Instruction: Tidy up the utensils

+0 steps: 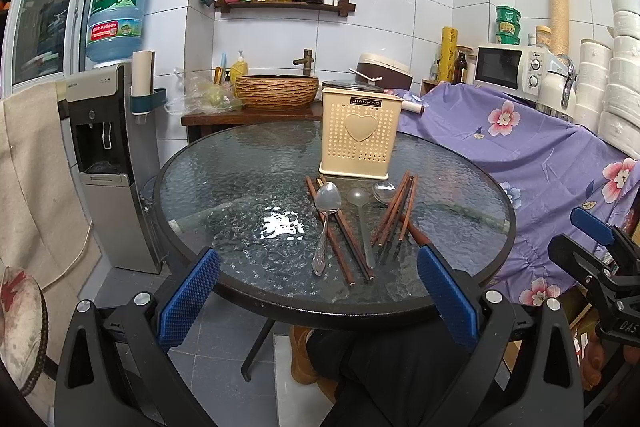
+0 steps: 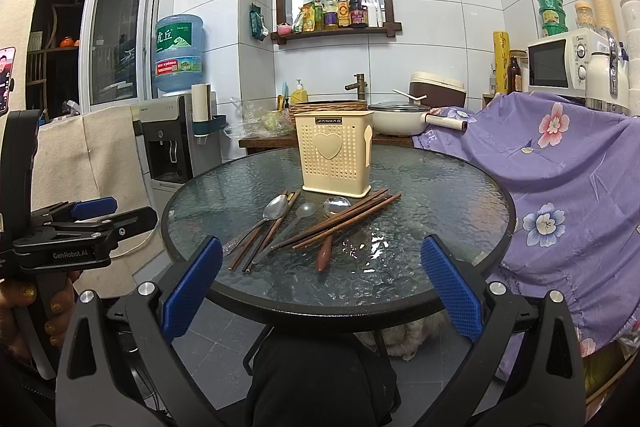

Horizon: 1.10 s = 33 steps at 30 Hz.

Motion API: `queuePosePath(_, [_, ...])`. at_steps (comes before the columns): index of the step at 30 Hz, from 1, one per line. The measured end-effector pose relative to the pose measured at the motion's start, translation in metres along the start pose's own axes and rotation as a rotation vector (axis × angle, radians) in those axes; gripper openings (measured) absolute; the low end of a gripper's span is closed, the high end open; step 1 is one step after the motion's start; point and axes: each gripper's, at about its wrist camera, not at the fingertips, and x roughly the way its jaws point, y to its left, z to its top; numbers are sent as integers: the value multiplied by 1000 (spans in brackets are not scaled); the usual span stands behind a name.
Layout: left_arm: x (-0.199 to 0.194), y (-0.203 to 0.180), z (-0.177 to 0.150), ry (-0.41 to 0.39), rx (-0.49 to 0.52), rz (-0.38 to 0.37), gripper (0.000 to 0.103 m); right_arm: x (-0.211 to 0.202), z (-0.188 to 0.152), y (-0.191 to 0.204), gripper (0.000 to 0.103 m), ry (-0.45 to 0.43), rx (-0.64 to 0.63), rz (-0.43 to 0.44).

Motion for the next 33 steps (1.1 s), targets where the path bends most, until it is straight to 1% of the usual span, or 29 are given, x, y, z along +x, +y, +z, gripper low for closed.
queuePosePath(23, [1, -2, 1, 6, 6, -3, 97, 6, -1, 4, 98, 11, 0, 7])
queuePosePath(27, [14, 2, 2, 20, 22, 19, 97, 20, 1, 2, 98, 39, -15, -21])
queuePosePath(33, [37, 4, 4, 43, 32, 5, 97, 44, 3, -13, 98, 83, 15, -24])
